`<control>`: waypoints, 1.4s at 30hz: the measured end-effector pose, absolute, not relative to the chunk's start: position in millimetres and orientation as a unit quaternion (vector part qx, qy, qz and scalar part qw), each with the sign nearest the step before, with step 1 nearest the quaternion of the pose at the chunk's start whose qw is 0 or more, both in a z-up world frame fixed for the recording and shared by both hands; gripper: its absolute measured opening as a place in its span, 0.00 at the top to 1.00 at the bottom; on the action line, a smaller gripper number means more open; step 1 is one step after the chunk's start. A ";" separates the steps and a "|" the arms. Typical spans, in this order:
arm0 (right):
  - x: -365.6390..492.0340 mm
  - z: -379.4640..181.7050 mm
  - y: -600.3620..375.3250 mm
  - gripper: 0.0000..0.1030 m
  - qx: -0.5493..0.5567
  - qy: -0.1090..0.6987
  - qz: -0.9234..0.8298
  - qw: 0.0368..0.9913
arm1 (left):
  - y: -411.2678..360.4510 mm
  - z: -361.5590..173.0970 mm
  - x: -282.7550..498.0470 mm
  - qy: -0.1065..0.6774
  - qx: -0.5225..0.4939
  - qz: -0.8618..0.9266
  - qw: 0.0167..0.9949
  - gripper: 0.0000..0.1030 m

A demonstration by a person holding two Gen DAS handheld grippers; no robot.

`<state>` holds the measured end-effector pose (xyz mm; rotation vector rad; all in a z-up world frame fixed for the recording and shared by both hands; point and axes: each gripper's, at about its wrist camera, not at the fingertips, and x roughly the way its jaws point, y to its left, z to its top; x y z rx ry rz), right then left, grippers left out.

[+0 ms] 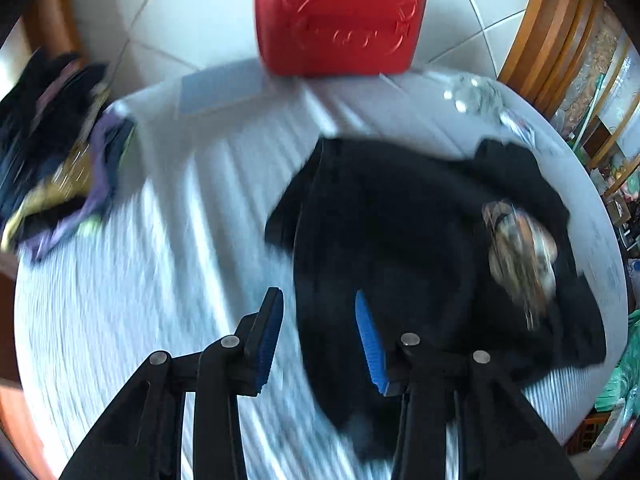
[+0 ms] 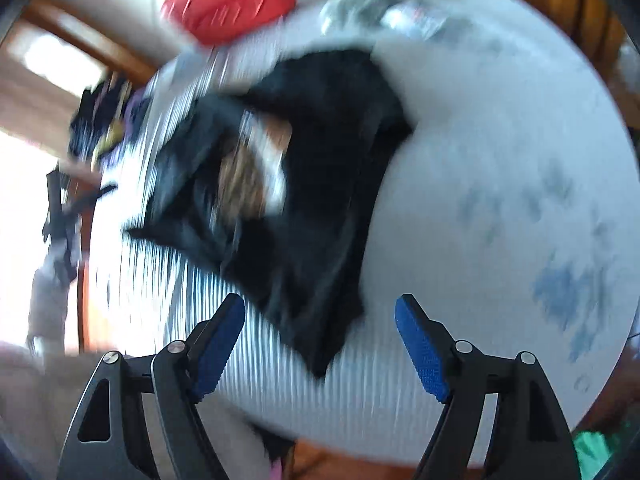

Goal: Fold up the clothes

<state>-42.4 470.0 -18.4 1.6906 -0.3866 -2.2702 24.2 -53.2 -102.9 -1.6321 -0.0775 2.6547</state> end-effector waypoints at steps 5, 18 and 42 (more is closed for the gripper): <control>-137.9 -22.2 449.7 0.36 0.539 -0.128 -0.824 0.119 | -49.3 -119.9 -69.2 -0.005 -0.523 0.851 0.034 0.63; -325.5 -117.1 453.0 0.33 0.612 -0.123 -0.773 0.108 | -61.9 -199.1 -170.7 0.004 -0.574 0.817 0.051 0.62; -164.5 -60.4 455.9 0.58 0.535 -0.041 -0.829 0.160 | -48.9 -168.1 -120.6 -0.009 -0.540 0.840 0.046 0.82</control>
